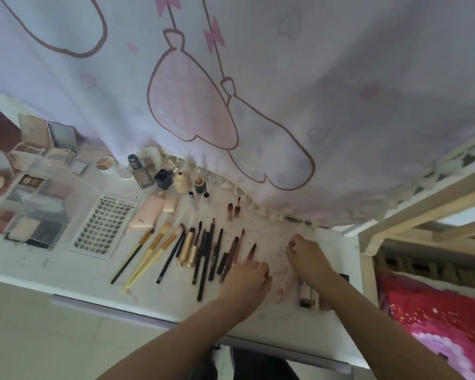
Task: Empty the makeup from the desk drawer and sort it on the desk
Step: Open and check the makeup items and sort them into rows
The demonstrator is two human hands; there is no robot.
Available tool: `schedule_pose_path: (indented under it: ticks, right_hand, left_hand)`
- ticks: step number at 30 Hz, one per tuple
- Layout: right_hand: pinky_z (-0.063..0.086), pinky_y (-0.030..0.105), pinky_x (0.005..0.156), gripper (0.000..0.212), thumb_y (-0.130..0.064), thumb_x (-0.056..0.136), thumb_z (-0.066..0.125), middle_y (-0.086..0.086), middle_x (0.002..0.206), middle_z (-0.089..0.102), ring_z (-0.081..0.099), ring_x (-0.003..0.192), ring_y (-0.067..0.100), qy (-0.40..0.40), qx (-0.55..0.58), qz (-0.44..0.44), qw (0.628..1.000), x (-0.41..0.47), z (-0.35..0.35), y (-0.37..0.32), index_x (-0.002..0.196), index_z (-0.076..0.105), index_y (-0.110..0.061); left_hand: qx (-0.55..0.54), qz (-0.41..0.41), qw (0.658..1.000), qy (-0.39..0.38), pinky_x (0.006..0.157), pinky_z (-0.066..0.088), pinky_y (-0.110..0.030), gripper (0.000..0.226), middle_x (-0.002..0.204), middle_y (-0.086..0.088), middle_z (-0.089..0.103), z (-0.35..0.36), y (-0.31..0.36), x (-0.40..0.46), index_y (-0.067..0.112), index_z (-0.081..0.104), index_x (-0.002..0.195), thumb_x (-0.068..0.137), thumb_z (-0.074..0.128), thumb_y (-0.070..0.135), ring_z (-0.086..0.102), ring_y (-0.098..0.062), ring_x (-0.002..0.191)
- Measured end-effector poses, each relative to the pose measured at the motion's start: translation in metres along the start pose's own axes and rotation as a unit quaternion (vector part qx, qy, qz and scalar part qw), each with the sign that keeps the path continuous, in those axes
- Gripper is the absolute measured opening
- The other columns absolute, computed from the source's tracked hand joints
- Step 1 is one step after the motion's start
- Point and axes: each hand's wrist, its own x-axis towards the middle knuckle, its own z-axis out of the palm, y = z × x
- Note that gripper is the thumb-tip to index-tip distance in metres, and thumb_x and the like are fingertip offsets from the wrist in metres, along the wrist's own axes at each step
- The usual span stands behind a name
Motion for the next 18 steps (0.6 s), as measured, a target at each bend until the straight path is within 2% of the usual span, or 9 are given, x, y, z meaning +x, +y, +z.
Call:
schedule_pose_path:
  ticks: [2,3,6,8,10,12,14,16,18]
  right_hand:
    - [0.04,0.027,0.067,0.025,-0.024,0.099,0.039,0.013,0.097,0.062,0.054,0.079,0.022,-0.02,-0.044,0.035,0.998,-0.003,0.004,0.005,0.104,0.054,-0.004]
    - [0.039,0.027,0.067,0.027,-0.024,0.099,0.038,0.014,0.1,0.063,0.052,0.079,0.021,-0.023,-0.046,0.042,0.998,-0.004,0.007,0.005,0.105,0.054,-0.003]
    - [0.04,0.026,0.068,0.027,-0.023,0.098,0.039,0.013,0.106,0.062,0.052,0.08,0.02,-0.036,-0.018,0.065,0.997,-0.006,0.014,0.003,0.107,0.055,-0.003]
    - [0.04,0.027,0.07,0.026,-0.023,0.098,0.041,0.014,0.109,0.061,0.058,0.09,0.025,-0.048,-0.001,0.083,0.995,-0.006,0.015,0.0,0.109,0.054,-0.004]
    - [0.038,0.026,0.072,0.026,-0.029,0.098,0.042,0.015,0.107,0.063,0.059,0.097,0.028,-0.06,0.005,0.081,0.995,-0.007,0.014,-0.001,0.1,0.055,-0.006]
    - [0.039,0.026,0.069,0.034,-0.037,0.097,0.045,0.014,0.09,0.065,0.061,0.087,0.027,-0.082,0.035,0.071,0.993,-0.009,0.008,-0.001,0.078,0.053,-0.009]
    - [0.04,0.026,0.06,0.042,-0.04,0.095,0.048,0.006,0.067,0.059,0.057,0.064,0.02,-0.114,0.081,0.056,0.988,-0.014,-0.006,-0.001,0.065,0.052,-0.011]
    - [0.039,0.024,0.052,0.041,-0.04,0.094,0.05,0.002,0.058,0.054,0.048,0.05,0.015,-0.142,0.124,0.034,0.982,-0.021,-0.022,-0.004,0.063,0.054,-0.012]
    - [0.038,0.023,0.051,0.036,-0.037,0.095,0.05,0.001,0.059,0.053,0.044,0.047,0.012,-0.152,0.153,0.008,0.976,-0.029,-0.034,-0.009,0.069,0.054,-0.013]
  left_hand:
    - [0.024,-0.046,0.993,-0.106,0.071,0.043,-0.033,0.03,0.103,-0.008,0.061,0.015,0.02,0.01,0.011,0.052,0.107,0.099,0.036,0.035,0.06,-0.027,0.092]
    - [0.037,-0.069,0.988,-0.133,0.069,0.042,-0.032,0.031,0.105,-0.008,0.061,0.021,0.027,0.015,0.012,0.05,0.109,0.1,0.033,0.036,0.061,-0.026,0.093]
    - [0.033,-0.093,0.983,-0.154,0.073,0.045,-0.032,0.029,0.108,-0.006,0.064,0.035,0.038,0.028,0.013,0.052,0.11,0.1,0.033,0.032,0.062,-0.023,0.095]
    - [0.016,-0.103,0.981,-0.161,0.082,0.046,-0.032,0.027,0.112,-0.006,0.064,0.037,0.04,0.034,0.013,0.056,0.111,0.099,0.036,0.025,0.062,-0.023,0.101]
    - [-0.001,-0.104,0.984,-0.147,0.085,0.046,-0.031,0.027,0.114,-0.007,0.064,0.035,0.04,0.035,0.012,0.058,0.111,0.098,0.038,0.024,0.061,-0.023,0.102]
    - [-0.017,-0.09,0.988,-0.121,0.08,0.044,-0.029,0.027,0.112,-0.006,0.063,0.026,0.038,0.031,0.011,0.057,0.112,0.098,0.039,0.026,0.06,-0.023,0.101]
    - [-0.02,-0.064,0.993,-0.094,0.071,0.04,-0.028,0.026,0.105,-0.006,0.062,0.014,0.033,0.024,0.011,0.056,0.108,0.098,0.04,0.029,0.06,-0.023,0.095]
    - [-0.043,-0.046,0.995,-0.072,0.063,0.036,-0.028,0.028,0.092,-0.005,0.06,0.001,0.025,0.017,0.012,0.057,0.099,0.099,0.04,0.035,0.058,-0.021,0.083]
    - [-0.099,-0.041,0.991,-0.076,0.06,0.037,-0.029,0.03,0.083,-0.003,0.059,-0.011,0.022,0.013,0.013,0.058,0.097,0.099,0.04,0.036,0.054,-0.018,0.073]
